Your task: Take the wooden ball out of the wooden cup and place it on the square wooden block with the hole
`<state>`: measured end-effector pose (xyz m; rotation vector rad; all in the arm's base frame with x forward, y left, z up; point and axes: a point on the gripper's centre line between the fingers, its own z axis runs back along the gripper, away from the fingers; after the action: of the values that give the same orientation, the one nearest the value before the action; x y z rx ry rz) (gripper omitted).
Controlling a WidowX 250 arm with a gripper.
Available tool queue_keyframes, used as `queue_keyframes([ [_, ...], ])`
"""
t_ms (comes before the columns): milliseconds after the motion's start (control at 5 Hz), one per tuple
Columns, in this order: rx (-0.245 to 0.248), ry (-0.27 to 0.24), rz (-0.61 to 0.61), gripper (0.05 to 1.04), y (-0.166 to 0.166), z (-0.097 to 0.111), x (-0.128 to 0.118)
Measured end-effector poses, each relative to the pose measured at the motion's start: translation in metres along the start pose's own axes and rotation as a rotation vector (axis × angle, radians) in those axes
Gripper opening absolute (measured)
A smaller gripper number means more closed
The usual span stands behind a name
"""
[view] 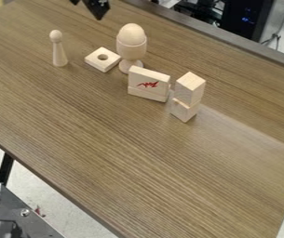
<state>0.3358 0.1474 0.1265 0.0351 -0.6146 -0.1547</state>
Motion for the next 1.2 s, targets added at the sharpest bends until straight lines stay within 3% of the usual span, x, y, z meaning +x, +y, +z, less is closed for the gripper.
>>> queue_keyframes([
  [400,-0.044,-0.022,-0.013,1.001,-0.021,-0.009,0.016],
  [1200,-0.069,0.014,-0.019,1.001,-0.038,-0.032,0.015],
])
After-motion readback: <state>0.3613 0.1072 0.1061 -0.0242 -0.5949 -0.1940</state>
